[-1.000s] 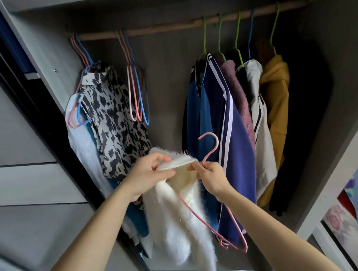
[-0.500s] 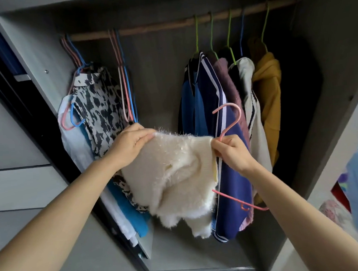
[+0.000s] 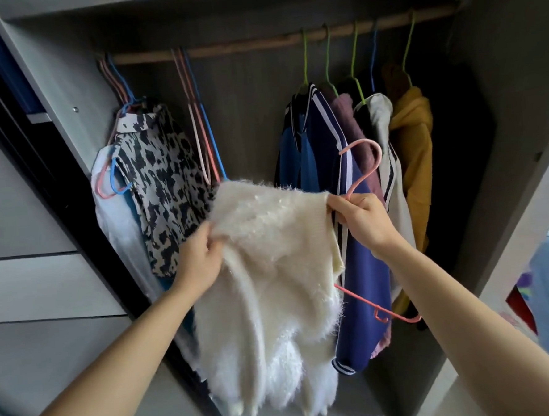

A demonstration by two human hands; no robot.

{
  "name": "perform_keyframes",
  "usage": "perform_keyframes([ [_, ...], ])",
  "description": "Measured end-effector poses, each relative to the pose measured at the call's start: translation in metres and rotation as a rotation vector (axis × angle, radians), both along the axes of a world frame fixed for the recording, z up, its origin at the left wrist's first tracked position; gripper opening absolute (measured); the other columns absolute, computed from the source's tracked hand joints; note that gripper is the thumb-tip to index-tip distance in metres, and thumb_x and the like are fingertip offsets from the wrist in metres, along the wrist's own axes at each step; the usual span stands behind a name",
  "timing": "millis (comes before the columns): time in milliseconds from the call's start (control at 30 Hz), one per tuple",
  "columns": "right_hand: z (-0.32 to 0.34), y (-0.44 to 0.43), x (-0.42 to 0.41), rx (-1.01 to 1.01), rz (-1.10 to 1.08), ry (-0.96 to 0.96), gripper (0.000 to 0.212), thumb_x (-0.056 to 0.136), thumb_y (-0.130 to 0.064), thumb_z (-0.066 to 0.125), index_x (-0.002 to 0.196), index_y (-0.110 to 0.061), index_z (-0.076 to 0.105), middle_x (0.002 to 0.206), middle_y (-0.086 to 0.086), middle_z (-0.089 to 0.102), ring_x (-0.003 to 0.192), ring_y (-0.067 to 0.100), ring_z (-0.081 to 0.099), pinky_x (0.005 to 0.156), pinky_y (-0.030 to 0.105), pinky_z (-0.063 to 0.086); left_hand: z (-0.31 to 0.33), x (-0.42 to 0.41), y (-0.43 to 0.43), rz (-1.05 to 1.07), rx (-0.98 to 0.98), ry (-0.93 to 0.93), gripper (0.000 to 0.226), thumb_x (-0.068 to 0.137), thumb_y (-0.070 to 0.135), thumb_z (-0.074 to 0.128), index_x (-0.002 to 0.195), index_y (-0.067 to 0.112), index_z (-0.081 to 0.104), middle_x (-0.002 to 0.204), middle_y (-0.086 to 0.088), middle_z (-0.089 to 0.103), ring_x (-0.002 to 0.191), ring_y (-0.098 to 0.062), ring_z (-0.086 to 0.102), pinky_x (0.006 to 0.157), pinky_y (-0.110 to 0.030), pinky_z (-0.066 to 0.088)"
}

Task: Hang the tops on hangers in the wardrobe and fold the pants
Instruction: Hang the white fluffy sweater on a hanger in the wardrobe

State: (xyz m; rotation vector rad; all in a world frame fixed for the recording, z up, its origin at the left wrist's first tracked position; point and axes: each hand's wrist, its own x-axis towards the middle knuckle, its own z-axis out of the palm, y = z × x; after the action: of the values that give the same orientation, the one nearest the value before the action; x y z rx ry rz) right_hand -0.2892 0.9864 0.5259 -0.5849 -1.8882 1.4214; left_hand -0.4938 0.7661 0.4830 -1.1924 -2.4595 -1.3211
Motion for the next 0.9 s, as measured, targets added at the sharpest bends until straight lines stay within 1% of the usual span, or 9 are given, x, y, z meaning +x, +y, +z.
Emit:
perform_keyframes([
  [67,0.002,0.001,0.001,-0.01,0.016,0.015,0.036,0.097,-0.031,0.061,0.076,-0.007,0.076,0.046,-0.014,0.048,0.04,0.003,0.034,0.043,0.009,0.03,0.021,-0.003,-0.002,0.001,0.154,-0.098,0.02,0.1,0.021,0.049,0.103,0.04,0.055,0.092,0.018,0.066,0.069,0.007,0.06,0.055,-0.01,0.045],
  [100,0.002,0.002,0.001,-0.016,0.026,0.019,0.034,0.099,-0.031,0.059,0.081,-0.009,0.078,0.044,-0.015,0.047,0.039,0.003,0.033,0.042,0.009,0.029,0.032,-0.004,-0.003,-0.004,0.169,-0.08,0.024,0.1,0.02,0.047,0.1,0.043,0.053,0.095,0.025,0.063,0.076,0.009,0.06,0.059,-0.011,0.045],
  [200,0.0,0.002,0.001,-0.017,0.05,0.016,0.034,0.101,-0.031,0.057,0.084,-0.013,0.079,0.043,-0.015,0.045,0.039,0.004,0.028,0.04,0.01,0.026,0.064,-0.012,-0.01,-0.045,0.163,0.031,0.025,0.098,0.021,0.049,0.098,0.046,0.053,0.094,0.03,0.062,0.081,0.01,0.059,0.064,-0.011,0.044],
  [300,0.002,0.005,0.001,0.089,0.044,-0.039,0.035,0.1,-0.037,0.057,0.08,-0.017,0.08,0.046,-0.005,0.042,0.041,0.009,0.027,0.044,0.02,0.028,0.086,-0.027,-0.021,-0.086,0.112,0.132,0.027,0.089,0.022,0.066,0.103,0.045,0.062,0.1,0.027,0.065,0.092,0.008,0.06,0.073,-0.013,0.045],
  [367,0.006,0.01,0.003,0.155,0.057,-0.071,0.036,0.099,-0.04,0.057,0.078,-0.021,0.08,0.053,0.007,0.041,0.047,0.016,0.028,0.048,0.026,0.029,0.095,-0.035,-0.027,-0.142,0.096,0.129,0.039,0.085,0.009,0.071,0.093,0.048,0.07,0.099,0.017,0.071,0.09,0.006,0.063,0.078,-0.012,0.047],
  [467,0.009,0.014,0.007,0.19,0.118,-0.064,0.036,0.099,-0.042,0.058,0.073,-0.027,0.079,0.054,0.007,0.036,0.047,0.016,0.027,0.043,0.021,0.026,0.107,-0.042,-0.031,-0.109,0.064,0.147,0.045,0.083,0.004,0.072,0.09,0.049,0.068,0.097,0.008,0.071,0.085,0.008,0.063,0.075,-0.006,0.045],
  [700,-0.002,0.009,0.002,0.289,0.352,-0.231,0.039,0.097,-0.031,0.063,0.063,-0.017,0.075,0.044,-0.003,0.035,0.043,0.01,0.031,0.046,0.017,0.029,0.137,-0.042,-0.027,-0.102,0.062,0.114,0.017,0.08,0.022,0.079,0.089,0.037,0.076,0.088,0.018,0.074,0.087,0.005,0.067,0.073,-0.005,0.048],
  [800,0.0,0.013,0.002,0.154,0.302,-0.117,0.04,0.096,-0.031,0.063,0.061,-0.014,0.073,0.044,-0.003,0.034,0.042,0.011,0.027,0.042,0.017,0.025,0.145,-0.039,-0.026,-0.142,0.011,0.109,0.021,0.082,0.02,0.078,0.087,0.041,0.076,0.087,0.023,0.073,0.087,0.011,0.064,0.071,0.001,0.042],
  [900,0.001,0.026,0.005,-0.009,0.197,0.036,0.043,0.096,-0.031,0.063,0.058,-0.014,0.071,0.046,0.003,0.033,0.042,0.013,0.024,0.042,0.023,0.016,0.163,-0.043,-0.032,-0.135,-0.074,0.096,0.02,0.078,0.026,0.082,0.086,0.043,0.073,0.084,0.03,0.07,0.086,0.021,0.059,0.068,0.007,0.036],
])
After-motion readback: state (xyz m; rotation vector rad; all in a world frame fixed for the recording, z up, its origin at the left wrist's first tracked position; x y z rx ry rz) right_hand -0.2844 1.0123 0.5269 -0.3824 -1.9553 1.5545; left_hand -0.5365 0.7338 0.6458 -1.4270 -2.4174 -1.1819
